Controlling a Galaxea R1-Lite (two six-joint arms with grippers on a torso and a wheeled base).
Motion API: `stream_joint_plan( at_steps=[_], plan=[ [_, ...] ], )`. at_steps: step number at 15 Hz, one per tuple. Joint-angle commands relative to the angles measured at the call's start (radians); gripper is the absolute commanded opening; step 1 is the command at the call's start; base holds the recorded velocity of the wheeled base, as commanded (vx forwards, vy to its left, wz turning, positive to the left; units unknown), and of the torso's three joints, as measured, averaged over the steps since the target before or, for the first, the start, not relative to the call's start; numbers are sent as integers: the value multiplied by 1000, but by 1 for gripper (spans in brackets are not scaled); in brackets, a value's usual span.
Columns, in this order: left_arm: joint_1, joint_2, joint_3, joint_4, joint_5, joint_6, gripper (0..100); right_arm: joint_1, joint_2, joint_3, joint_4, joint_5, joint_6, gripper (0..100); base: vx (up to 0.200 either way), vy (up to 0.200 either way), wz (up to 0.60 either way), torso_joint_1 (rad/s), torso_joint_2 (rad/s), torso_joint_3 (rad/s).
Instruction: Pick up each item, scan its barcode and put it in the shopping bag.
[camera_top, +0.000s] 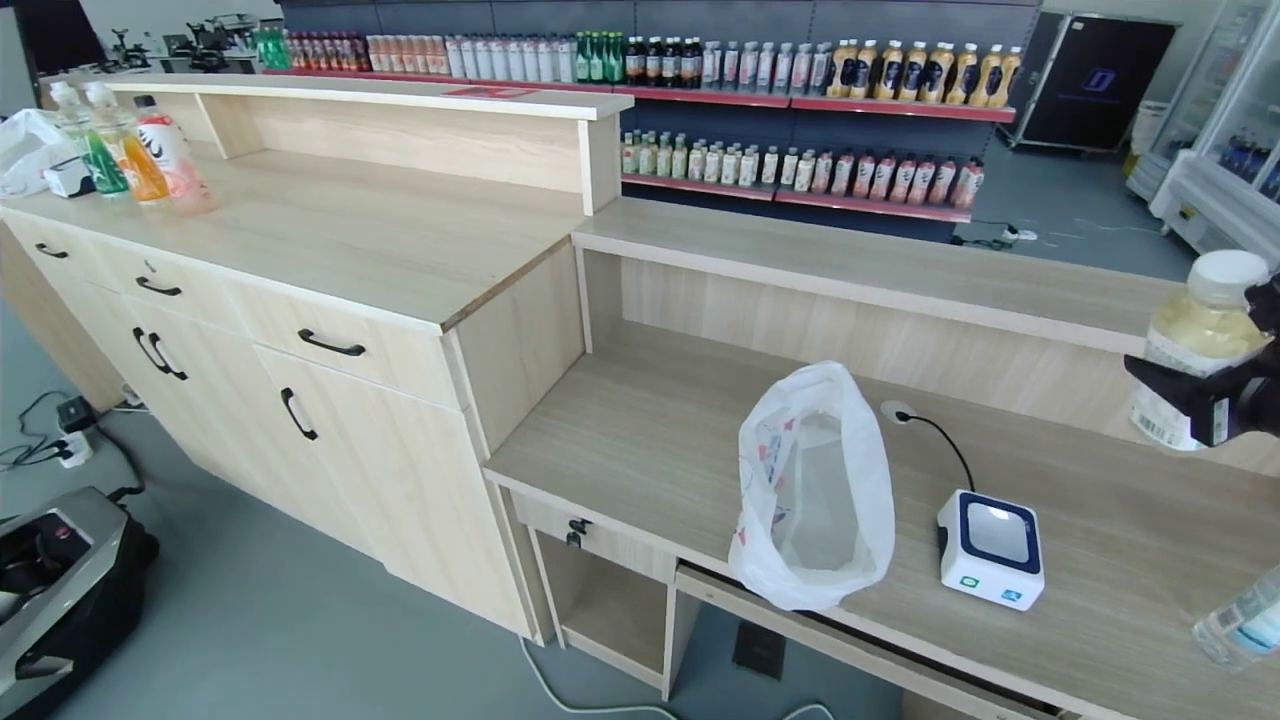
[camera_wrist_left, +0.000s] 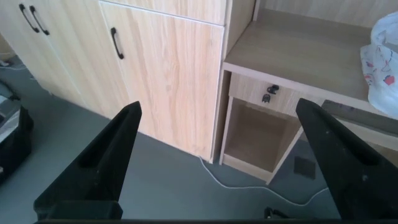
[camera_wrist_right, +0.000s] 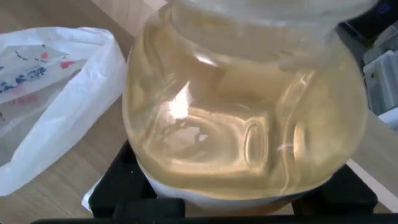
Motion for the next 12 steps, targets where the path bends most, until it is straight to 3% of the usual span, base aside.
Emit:
stream_joint_plan(
  at_steps=[1,4,10,12],
  plan=[
    [0,0,0,0,0,0,100,151,72,-7,-120,-144,65,0,0,0,600,7,12,7],
    [0,0,0,0,0,0,100,260,133,-7,-186,-228,119,0,0,0,400,6,0,2],
    [0,0,0,0,0,0,100,312,436,-76,-305,-227,332,0,0,0,0,0,0,0],
    [0,0,0,0,0,0,100,326,523,-114,-354,-227,341,0,0,0,0,0,0,0]
  ],
)
